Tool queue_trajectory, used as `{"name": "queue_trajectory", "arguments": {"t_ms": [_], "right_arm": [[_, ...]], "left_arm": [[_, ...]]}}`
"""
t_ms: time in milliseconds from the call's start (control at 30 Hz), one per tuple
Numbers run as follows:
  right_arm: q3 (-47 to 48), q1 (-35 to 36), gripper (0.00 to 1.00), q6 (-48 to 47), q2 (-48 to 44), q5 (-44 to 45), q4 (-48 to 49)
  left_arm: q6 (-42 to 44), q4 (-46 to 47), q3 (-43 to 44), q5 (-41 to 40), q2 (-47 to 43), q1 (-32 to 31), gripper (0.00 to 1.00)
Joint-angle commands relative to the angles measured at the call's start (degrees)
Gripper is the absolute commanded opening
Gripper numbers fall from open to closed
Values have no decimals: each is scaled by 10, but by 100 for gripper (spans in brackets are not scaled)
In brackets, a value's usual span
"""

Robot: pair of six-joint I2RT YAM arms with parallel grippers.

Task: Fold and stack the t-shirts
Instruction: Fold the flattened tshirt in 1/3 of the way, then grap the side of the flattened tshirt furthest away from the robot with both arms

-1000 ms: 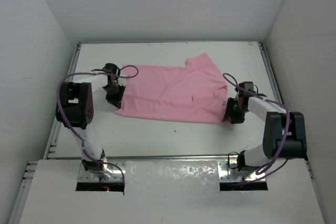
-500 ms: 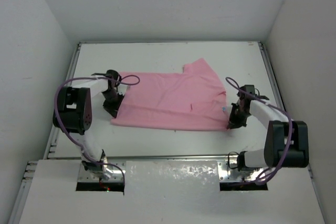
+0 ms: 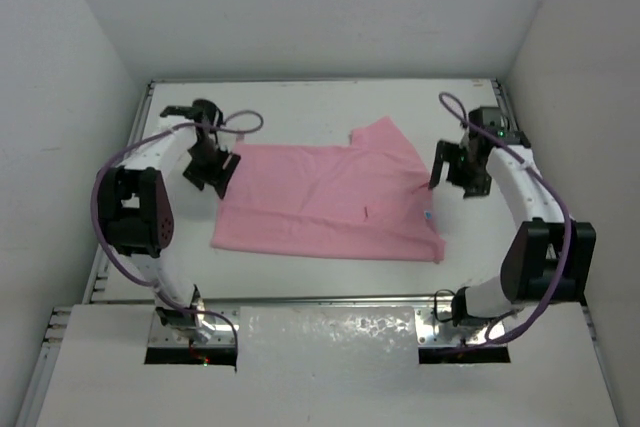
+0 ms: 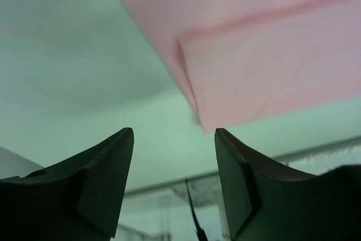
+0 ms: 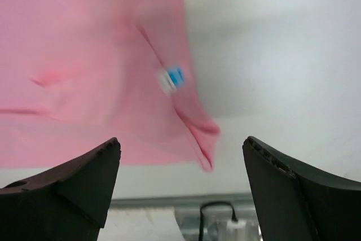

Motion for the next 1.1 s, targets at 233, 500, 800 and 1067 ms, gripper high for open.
{"name": "queue_trajectory", "arguments": {"t_ms": [233,500,800,1067], "right_arm": [[357,85,78,-30,273,10,131],[648,99,61,110,579,-14,134],[700,120,99,71,653,108,160],[763,157,86,40,709,123,144]], "left_arm": [[-80,210,246,12,72,33,62],[-189,281,293,79,190,69,61],[-221,374,236,90,232,69,61],[-221,392,185,109,227,69,59]]}}
